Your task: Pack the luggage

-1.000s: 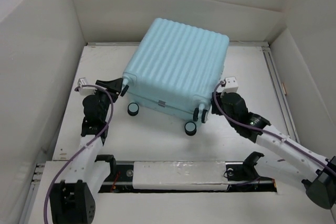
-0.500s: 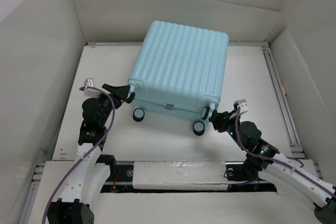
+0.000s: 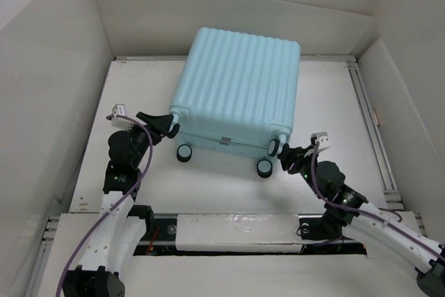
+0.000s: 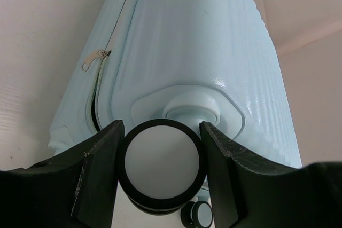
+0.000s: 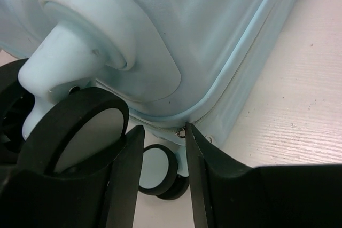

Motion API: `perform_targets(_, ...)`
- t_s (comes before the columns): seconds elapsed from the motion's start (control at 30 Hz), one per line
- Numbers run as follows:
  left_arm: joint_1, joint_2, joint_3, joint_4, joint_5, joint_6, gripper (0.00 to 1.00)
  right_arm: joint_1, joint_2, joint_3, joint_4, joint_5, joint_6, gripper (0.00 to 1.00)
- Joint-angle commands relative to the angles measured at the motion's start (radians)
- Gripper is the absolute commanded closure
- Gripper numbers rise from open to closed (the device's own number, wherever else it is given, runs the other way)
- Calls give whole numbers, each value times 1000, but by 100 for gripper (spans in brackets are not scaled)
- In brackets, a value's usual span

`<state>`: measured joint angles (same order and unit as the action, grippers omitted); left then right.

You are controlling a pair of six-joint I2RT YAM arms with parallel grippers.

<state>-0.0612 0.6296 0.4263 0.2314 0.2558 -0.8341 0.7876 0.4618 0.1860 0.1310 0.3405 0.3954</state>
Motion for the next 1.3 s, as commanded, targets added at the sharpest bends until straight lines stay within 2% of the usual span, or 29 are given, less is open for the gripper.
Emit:
perform_targets(0.0, -38, -38, 46, 129, 192, -26, 100, 24, -34, -52, -22, -14, 82, 58)
perform_targets(0.27, -38, -8, 75, 120, 182, -7, 100, 33, -155, -66, -82, -3, 102, 51)
perform_targets(0.43, -38, -8, 85, 120, 181, 4, 100, 33, -164, -66, -102, 29, 122, 49)
perform_targets(0.73, -38, -8, 152, 39, 132, 55, 100, 33, -13, -19, -102, 123, 177, 49)
perform_targets(0.97, -38, 85, 181, 11, 85, 93, 100, 33, -3, -19, -111, 144, 209, 51)
perform_targets(1.13, -38, 105, 152, 89, 117, 44, 100, 33, -3, -10, -51, 144, 126, 49)
perform_targets(1.27, -38, 105, 161, 89, 129, 35, 100, 33, 18, -10, 48, 120, 15, 49)
